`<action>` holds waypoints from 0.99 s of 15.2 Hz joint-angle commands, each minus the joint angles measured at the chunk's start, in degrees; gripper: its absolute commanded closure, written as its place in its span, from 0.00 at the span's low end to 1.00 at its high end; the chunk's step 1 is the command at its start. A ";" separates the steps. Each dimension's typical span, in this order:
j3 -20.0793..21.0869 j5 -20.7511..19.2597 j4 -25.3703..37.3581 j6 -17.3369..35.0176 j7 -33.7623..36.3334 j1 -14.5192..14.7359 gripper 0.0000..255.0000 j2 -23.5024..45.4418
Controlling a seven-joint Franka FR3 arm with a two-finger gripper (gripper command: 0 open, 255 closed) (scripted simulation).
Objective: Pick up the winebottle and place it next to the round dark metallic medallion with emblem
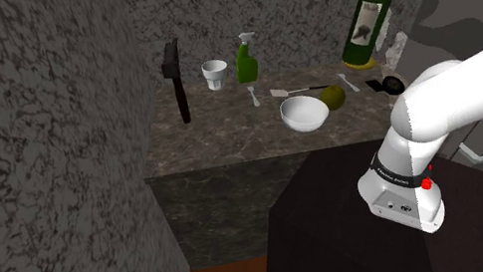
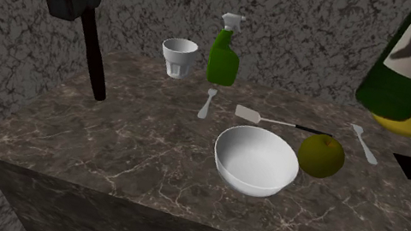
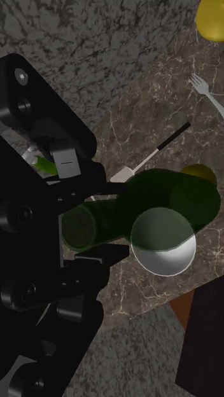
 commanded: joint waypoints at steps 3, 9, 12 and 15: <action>-4.56 -3.03 -2.86 2.18 -4.65 -1.14 1.00 -1.88; -12.20 -7.43 -4.76 5.24 -11.75 -2.26 1.00 -2.99; -16.47 -9.47 -4.85 6.91 -15.35 -2.35 1.00 -2.85; -21.07 -11.32 -4.36 8.66 -18.97 -2.00 1.00 -2.27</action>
